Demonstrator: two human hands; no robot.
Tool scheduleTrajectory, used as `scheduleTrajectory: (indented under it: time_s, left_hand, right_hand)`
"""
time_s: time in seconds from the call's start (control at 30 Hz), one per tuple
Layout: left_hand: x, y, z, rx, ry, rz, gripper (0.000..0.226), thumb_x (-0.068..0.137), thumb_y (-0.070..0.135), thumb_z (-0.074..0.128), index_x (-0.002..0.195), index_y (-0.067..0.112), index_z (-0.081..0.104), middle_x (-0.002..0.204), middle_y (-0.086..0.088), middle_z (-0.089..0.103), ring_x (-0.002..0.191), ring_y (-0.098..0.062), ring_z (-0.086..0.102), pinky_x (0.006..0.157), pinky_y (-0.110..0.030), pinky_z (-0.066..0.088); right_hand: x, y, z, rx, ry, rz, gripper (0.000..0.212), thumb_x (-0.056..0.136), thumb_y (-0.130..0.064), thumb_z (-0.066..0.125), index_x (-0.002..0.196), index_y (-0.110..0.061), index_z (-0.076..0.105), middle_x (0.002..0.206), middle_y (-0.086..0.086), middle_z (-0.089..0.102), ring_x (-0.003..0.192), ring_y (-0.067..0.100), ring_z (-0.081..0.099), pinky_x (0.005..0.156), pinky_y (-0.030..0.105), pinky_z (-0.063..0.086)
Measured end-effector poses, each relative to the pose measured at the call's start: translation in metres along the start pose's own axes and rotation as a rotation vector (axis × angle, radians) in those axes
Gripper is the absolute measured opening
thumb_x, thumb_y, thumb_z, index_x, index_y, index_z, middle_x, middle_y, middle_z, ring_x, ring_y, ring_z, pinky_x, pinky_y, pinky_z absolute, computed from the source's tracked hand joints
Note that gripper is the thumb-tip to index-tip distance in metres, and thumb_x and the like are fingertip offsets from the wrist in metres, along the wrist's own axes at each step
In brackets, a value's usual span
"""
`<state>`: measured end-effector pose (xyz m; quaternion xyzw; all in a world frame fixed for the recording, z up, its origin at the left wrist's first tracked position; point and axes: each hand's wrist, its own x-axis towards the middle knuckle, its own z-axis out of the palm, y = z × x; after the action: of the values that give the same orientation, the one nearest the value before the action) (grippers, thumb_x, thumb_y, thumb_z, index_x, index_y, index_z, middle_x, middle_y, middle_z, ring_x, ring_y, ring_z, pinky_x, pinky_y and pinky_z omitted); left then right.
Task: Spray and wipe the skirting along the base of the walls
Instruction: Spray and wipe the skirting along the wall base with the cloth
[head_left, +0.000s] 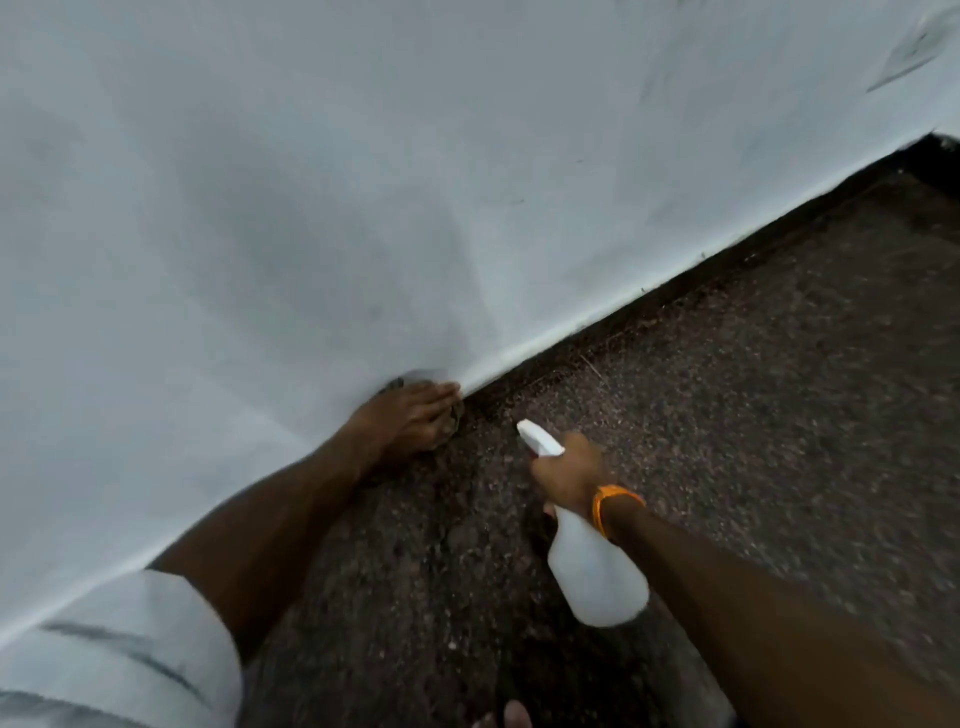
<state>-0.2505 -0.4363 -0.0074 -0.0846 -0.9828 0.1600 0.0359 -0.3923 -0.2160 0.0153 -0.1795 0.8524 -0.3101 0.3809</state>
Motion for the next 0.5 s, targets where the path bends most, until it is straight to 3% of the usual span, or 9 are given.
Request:
scheduleTrajectory:
  time_s: [0.1,0.2,0.3,0.4,0.5]
  left_hand:
    - [-0.028,-0.004,-0.031,-0.008,-0.038,-0.016,0.034,0.091,0.014,0.051,0.122,0.006,0.063,0.137,-0.014,0.056,0.127,-0.029,0.054,0.092,-0.052,0.052]
    - [-0.049,-0.003,-0.036,-0.018,-0.006,-0.125,0.044,0.095,0.016,0.032,0.123,0.001,0.062,0.136,-0.017,0.057,0.125,-0.032,0.055,0.09,-0.054,0.051]
    - [-0.06,0.01,-0.017,0.044,0.024,-0.108,0.043,0.091,0.01,0.034,0.116,0.001,0.068,0.131,-0.016,0.061,0.122,-0.029,0.058,0.095,-0.049,0.052]
    - [-0.061,0.025,0.007,0.114,0.026,-0.019,0.04,0.089,0.007,0.038,0.111,0.003,0.072,0.128,-0.014,0.063,0.119,-0.024,0.061,0.098,-0.038,0.049]
    - [-0.055,0.035,0.026,0.108,-0.013,0.02,0.036,0.094,0.009,0.041,0.114,0.001,0.07,0.131,-0.014,0.061,0.123,-0.025,0.058,0.101,-0.038,0.05]
  right_hand:
    - [-0.023,-0.012,0.005,0.064,-0.026,0.047,0.016,0.086,-0.017,0.06,0.1,-0.011,0.054,0.096,0.015,0.064,0.064,0.029,0.067,0.037,0.024,0.046]
    - [-0.021,-0.018,0.02,0.117,0.021,0.081,0.018,0.085,-0.017,0.06,0.099,-0.006,0.058,0.082,0.013,0.065,0.053,0.03,0.068,0.038,0.027,0.049]
    - [-0.01,-0.03,0.034,0.166,0.014,0.08,0.026,0.079,-0.011,0.059,0.1,0.003,0.065,0.078,0.019,0.069,0.038,0.025,0.063,0.034,0.023,0.045]
    - [-0.012,-0.031,0.046,0.125,0.005,0.065,0.025,0.076,-0.011,0.059,0.094,0.003,0.069,0.067,0.018,0.069,0.038,0.026,0.064,0.036,0.024,0.046]
    - [-0.011,-0.026,0.049,0.103,-0.002,0.074,0.025,0.078,-0.013,0.06,0.097,0.002,0.065,0.065,0.013,0.068,0.038,0.023,0.064,0.037,0.024,0.048]
